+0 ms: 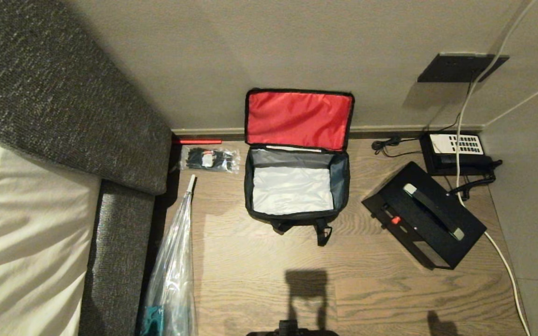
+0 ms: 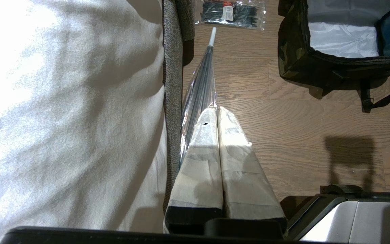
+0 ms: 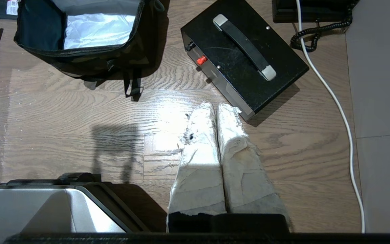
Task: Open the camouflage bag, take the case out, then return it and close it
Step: Grip the handle again
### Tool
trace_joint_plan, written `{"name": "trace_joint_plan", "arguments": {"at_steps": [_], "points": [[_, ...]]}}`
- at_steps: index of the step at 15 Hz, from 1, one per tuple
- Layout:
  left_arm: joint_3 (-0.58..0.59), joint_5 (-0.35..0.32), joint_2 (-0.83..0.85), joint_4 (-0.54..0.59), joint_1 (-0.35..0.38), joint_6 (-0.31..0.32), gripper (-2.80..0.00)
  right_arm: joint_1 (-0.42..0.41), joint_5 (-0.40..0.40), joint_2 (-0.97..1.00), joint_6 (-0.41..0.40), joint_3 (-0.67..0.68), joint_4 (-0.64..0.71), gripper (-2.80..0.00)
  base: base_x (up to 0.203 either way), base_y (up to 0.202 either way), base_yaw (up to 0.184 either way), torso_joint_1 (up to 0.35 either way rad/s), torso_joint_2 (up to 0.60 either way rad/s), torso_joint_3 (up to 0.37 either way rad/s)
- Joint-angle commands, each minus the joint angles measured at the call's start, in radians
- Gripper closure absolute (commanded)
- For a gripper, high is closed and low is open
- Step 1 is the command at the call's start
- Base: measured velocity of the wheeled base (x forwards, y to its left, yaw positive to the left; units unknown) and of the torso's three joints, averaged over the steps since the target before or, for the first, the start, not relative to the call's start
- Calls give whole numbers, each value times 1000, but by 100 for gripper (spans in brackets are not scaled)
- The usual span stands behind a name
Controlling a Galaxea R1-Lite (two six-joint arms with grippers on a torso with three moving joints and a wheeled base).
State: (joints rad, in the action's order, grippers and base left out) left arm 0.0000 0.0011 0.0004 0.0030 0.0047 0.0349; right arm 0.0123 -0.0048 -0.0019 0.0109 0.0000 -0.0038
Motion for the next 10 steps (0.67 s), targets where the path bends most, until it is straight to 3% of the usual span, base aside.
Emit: {"name": "trace_joint_plan", "arguments": {"at_steps": [1,10], "points": [[2,0,-2,0,0,0,0,0,0,0,0,0,-1,0,0,0,0,0,0,0],[2,0,-2,0,0,-1,0,0,0,0,0,0,-1,0,0,0,0,0,0,0]]}}
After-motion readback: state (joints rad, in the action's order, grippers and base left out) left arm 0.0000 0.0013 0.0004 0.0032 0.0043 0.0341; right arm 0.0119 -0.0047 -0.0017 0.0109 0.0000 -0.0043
